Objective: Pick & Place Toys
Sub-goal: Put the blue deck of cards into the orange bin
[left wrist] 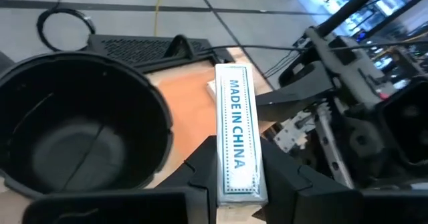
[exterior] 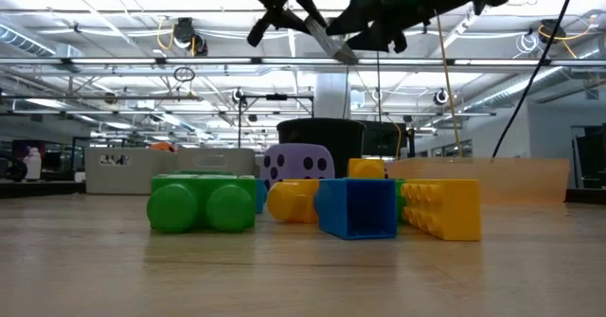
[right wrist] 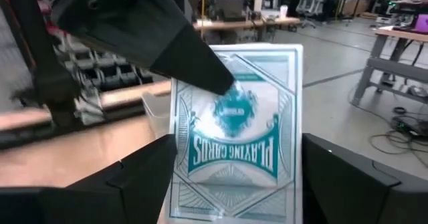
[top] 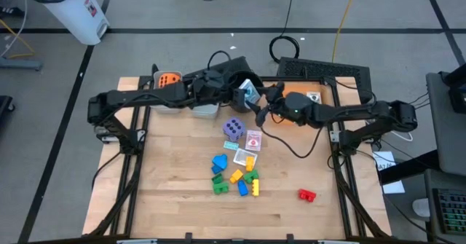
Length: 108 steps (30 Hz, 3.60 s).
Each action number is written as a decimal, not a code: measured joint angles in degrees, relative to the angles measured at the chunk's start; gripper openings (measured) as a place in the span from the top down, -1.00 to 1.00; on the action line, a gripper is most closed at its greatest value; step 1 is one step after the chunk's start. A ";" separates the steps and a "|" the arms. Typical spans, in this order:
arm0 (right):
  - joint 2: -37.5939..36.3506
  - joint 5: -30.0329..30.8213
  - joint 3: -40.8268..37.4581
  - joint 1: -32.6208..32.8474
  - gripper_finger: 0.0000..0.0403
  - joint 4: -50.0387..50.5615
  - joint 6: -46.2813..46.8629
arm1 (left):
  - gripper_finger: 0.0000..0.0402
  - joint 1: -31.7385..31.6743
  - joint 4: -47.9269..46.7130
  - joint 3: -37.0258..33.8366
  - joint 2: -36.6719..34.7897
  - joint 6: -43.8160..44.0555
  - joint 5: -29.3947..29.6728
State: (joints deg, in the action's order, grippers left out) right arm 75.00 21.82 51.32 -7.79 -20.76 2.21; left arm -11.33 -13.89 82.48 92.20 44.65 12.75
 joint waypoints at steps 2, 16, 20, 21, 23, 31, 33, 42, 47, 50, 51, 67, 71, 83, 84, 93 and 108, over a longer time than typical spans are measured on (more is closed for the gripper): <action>0.29 -0.06 0.91 -0.02 -0.59 1.84 -0.21 | 0.63 -0.01 -0.19 -0.09 0.11 0.10 0.01; 0.37 3.91 2.77 0.74 -0.65 2.72 -3.36 | 0.63 -0.55 2.99 0.02 0.09 3.71 0.49; 0.35 3.90 2.79 0.76 -0.65 2.86 -4.41 | 0.63 -0.57 3.16 0.02 0.09 3.93 0.58; 0.35 3.90 2.79 0.76 -0.65 3.07 -4.49 | 0.63 -0.57 3.26 0.02 0.09 4.00 0.60; 0.33 4.05 2.81 0.76 -0.65 3.33 -4.47 | 0.63 -0.59 3.32 0.02 0.09 4.51 0.60; 0.35 6.49 2.84 1.04 -0.65 3.43 -6.36 | 0.63 -0.60 4.55 0.02 0.11 5.63 0.64; 0.35 7.20 2.84 1.22 -0.65 3.48 -6.53 | 0.63 -0.63 4.56 0.02 0.11 5.65 0.63; 0.37 8.18 2.84 1.27 -0.54 3.47 -6.51 | 0.63 -0.66 4.59 0.02 0.10 5.63 0.60; 0.37 8.23 2.81 1.22 -0.54 3.48 -6.50 | 0.63 -0.70 4.56 0.02 0.10 5.65 0.60; 0.37 8.27 2.81 1.22 -0.55 3.48 -6.50 | 0.63 -0.68 4.54 0.04 0.11 5.65 0.59; 0.37 8.27 2.81 1.22 -0.55 3.48 -6.50 | 0.63 -0.68 4.54 0.04 0.11 5.66 0.57; 0.35 8.82 2.73 1.20 -0.54 3.53 -6.11 | 0.20 -2.38 7.00 0.04 0.09 3.28 -6.03; 0.38 9.65 2.70 1.22 -0.54 3.44 -6.13 | -0.04 -2.58 7.19 0.13 0.09 3.20 -7.66; -0.60 11.88 2.62 1.18 -0.53 3.44 -5.95 | -0.27 -4.66 8.34 0.20 -1.33 -2.08 -10.41; -1.02 12.57 2.62 1.18 -0.53 3.63 -5.93 | -0.27 -4.81 8.53 0.25 -1.60 -2.69 -10.39; -6.89 20.06 2.63 0.74 -0.53 7.76 -6.36 | -0.27 -8.07 6.55 0.28 -5.62 -6.05 -10.35; -8.44 25.91 17.96 -6.13 -0.53 47.62 14.59 | -0.27 -12.13 -5.52 0.13 -14.58 -19.36 -10.31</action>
State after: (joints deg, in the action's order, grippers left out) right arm 66.57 47.72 69.28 -13.92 26.86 16.80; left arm -23.46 -19.41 82.61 77.63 25.29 2.44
